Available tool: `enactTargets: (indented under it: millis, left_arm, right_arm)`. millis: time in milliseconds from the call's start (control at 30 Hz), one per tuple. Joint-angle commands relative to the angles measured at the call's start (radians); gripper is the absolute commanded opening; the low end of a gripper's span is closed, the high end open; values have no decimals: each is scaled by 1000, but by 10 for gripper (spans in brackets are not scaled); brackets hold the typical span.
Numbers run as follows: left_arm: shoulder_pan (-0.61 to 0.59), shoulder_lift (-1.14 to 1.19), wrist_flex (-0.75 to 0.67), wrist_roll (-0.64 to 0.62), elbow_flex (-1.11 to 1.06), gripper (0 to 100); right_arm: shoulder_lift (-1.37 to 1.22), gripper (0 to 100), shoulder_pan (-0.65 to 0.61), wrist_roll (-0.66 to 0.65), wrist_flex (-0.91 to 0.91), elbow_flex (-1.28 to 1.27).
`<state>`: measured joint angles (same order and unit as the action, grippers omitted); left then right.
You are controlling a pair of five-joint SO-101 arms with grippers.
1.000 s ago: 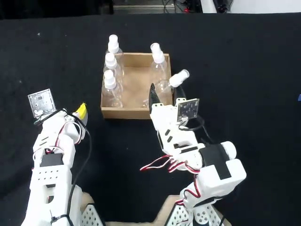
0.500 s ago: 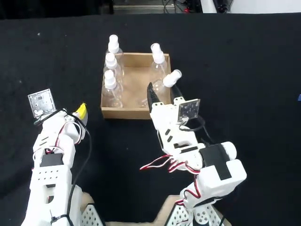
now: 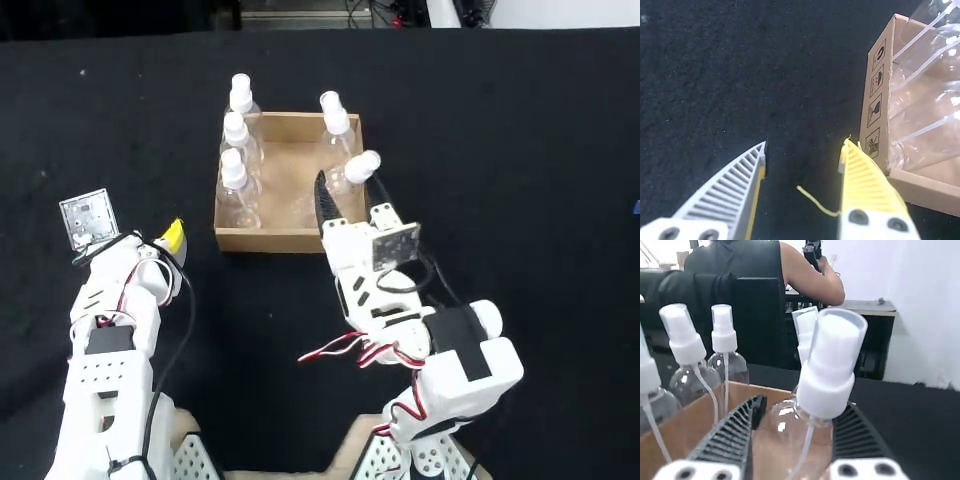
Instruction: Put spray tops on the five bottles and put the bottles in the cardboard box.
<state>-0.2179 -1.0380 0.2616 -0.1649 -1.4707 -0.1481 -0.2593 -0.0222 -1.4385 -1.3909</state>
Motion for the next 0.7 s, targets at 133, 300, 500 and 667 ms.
enactTargets:
  millis: [133, 300, 500, 667]
  left_arm:
    - [-8, -15, -23, -12, 15, 220]
    - [-8, -15, -23, -12, 15, 220]
    - [-8, -15, -23, -12, 16, 220]
    - [-8, -15, -23, -12, 16, 220]
  right_arm:
    - [12, 71, -6, -178, -26, 41]
    - [13, 71, -6, -190, 86, 70]
    - [81, 71, -12, -264, 178, 70]
    - [182, 73, -11, -264, 381, 79]
